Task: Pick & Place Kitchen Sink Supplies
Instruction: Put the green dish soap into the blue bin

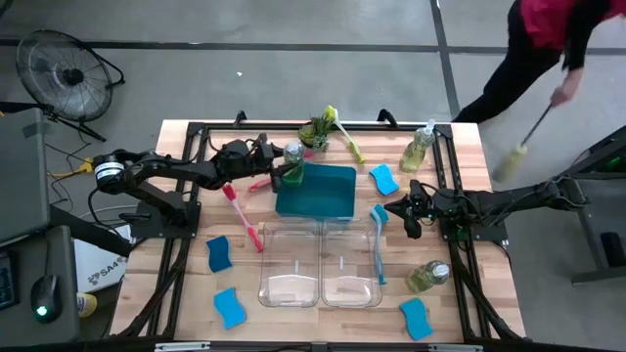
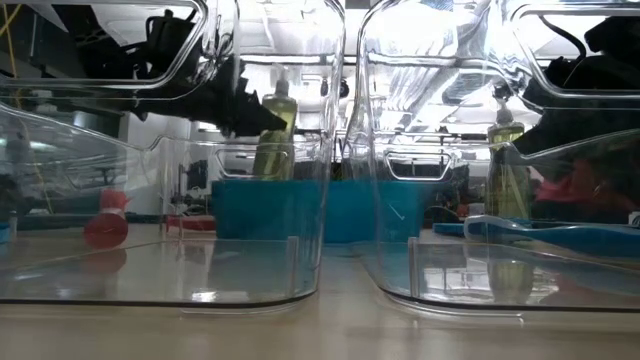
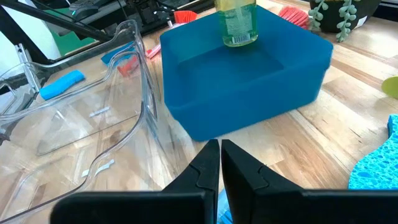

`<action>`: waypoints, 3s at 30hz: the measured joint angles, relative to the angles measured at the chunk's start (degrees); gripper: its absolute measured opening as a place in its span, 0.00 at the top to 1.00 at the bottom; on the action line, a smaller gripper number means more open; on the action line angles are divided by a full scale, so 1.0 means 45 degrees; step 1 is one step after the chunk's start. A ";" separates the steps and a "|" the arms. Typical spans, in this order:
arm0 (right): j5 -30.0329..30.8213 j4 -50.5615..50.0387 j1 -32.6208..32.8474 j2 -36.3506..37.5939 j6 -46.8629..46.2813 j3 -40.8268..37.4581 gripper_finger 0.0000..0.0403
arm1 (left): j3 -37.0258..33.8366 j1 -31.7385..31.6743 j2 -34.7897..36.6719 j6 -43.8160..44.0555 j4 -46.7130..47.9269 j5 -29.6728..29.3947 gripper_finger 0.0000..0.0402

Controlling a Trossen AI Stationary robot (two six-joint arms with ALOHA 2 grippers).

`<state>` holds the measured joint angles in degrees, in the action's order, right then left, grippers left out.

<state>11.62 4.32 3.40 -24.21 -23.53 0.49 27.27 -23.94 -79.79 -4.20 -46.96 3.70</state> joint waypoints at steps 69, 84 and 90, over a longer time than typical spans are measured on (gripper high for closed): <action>-0.0005 0.0001 0.0005 0.0000 0.0000 0.0000 0.97 | -0.0098 -0.0010 0.7704 -0.1052 0.4901 0.3022 0.14; -0.0005 0.0002 0.0000 0.0000 -0.0002 -0.0002 0.97 | -0.2471 -0.0005 1.4070 0.0503 0.8292 0.2597 0.14; -0.0004 0.0000 0.0005 0.0000 -0.0001 -0.0001 0.97 | -0.3205 0.0769 1.5059 0.0901 0.8578 0.2932 0.14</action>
<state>11.60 4.32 3.42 -24.21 -23.54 0.49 12.85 -20.48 -12.02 -0.14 -8.36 16.89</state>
